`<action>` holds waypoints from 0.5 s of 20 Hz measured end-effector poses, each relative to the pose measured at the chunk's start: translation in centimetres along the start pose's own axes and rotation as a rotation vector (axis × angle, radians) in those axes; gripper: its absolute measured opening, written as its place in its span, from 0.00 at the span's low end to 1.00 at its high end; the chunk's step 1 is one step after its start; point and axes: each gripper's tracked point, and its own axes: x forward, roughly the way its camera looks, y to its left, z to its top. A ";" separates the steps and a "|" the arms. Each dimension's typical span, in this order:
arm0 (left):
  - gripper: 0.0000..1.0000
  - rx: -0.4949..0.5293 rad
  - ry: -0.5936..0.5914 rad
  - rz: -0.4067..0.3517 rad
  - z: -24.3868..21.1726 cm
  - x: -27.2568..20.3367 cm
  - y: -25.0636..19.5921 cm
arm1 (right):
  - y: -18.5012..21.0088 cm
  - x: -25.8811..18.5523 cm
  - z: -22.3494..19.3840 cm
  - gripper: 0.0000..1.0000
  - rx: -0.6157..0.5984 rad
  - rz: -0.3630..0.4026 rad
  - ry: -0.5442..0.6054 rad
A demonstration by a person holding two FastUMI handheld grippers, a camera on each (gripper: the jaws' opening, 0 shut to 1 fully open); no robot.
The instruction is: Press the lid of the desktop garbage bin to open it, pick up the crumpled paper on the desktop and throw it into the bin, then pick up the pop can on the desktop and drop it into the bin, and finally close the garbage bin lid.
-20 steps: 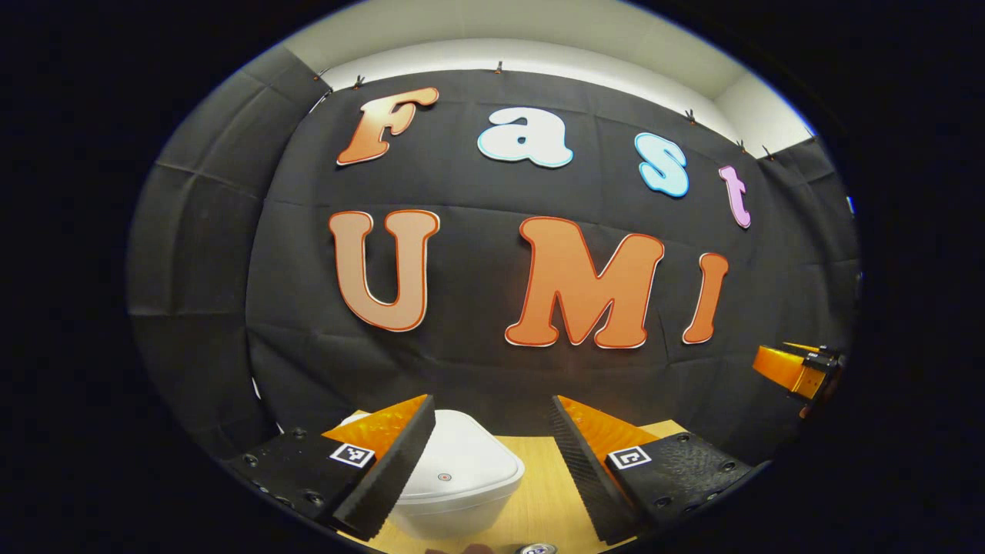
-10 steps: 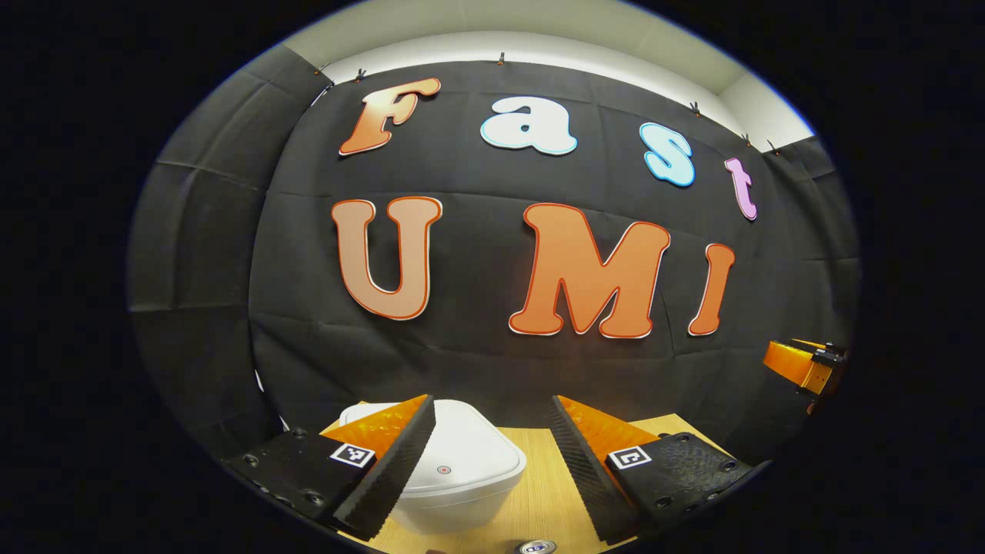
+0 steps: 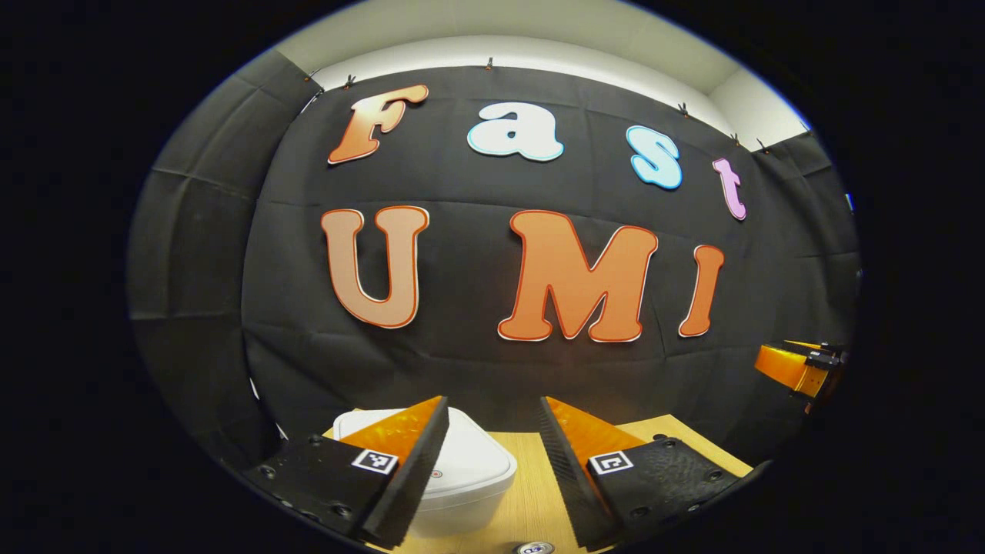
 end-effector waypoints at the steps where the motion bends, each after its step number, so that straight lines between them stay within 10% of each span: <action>1: 0.71 0.011 0.002 -0.004 -0.1 0.2 -0.3 | -0.1 0.0 0.0 0.93 0.003 -0.001 -0.001; 10: 0.00 0.016 0.101 0.030 -2.5 0.7 0.7 | -0.2 -0.1 -0.2 0.93 -0.002 0.000 0.008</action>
